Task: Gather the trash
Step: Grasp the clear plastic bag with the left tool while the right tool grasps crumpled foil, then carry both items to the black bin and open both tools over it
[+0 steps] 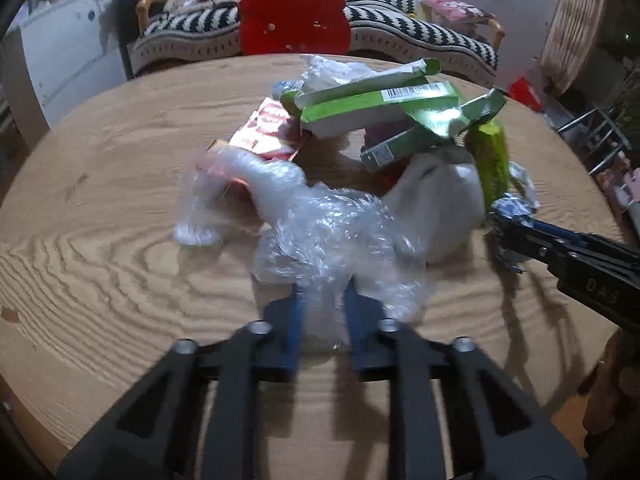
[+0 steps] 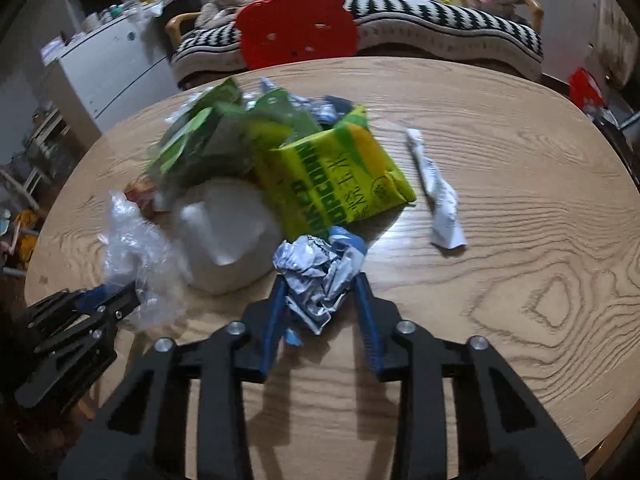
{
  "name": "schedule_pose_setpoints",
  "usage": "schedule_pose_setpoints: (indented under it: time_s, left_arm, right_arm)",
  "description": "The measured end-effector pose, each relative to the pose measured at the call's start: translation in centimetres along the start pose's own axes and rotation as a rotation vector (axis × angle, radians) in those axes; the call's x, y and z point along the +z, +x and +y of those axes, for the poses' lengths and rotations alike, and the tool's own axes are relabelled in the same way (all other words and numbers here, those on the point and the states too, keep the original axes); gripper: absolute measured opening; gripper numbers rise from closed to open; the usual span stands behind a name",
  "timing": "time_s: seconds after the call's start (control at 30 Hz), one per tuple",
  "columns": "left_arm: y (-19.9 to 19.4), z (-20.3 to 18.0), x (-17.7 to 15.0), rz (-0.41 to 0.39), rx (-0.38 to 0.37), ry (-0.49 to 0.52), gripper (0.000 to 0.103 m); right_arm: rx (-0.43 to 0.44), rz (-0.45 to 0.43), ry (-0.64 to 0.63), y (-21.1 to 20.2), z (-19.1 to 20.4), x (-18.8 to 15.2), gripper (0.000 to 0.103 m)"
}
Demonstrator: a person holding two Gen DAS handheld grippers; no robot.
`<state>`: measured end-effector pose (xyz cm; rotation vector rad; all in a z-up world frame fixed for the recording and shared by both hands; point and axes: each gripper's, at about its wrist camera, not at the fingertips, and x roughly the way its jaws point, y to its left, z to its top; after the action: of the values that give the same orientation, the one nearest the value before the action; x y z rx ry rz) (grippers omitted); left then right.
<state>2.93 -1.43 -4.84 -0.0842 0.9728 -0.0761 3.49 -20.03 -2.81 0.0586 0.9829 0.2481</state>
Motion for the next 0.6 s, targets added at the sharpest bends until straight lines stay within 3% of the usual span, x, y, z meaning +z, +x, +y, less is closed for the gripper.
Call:
schedule_pose_setpoints:
  time_s: [0.03,0.4,0.6]
  left_arm:
    - [-0.5,0.4,-0.2,0.001,-0.009,-0.013,0.004]
    - [-6.0,1.0,0.6,-0.077,-0.067,0.021,0.003]
    - [-6.4,-2.4,1.1,-0.089,-0.093,0.086,0.003]
  right_arm:
    - [0.005,-0.012,0.001,-0.6,0.0,0.0,0.030]
    - [0.033,-0.169,0.023,-8.2,-2.0,-1.8,0.030]
    - [-0.013,-0.235,0.066,-13.2,-5.5,-3.2,0.030]
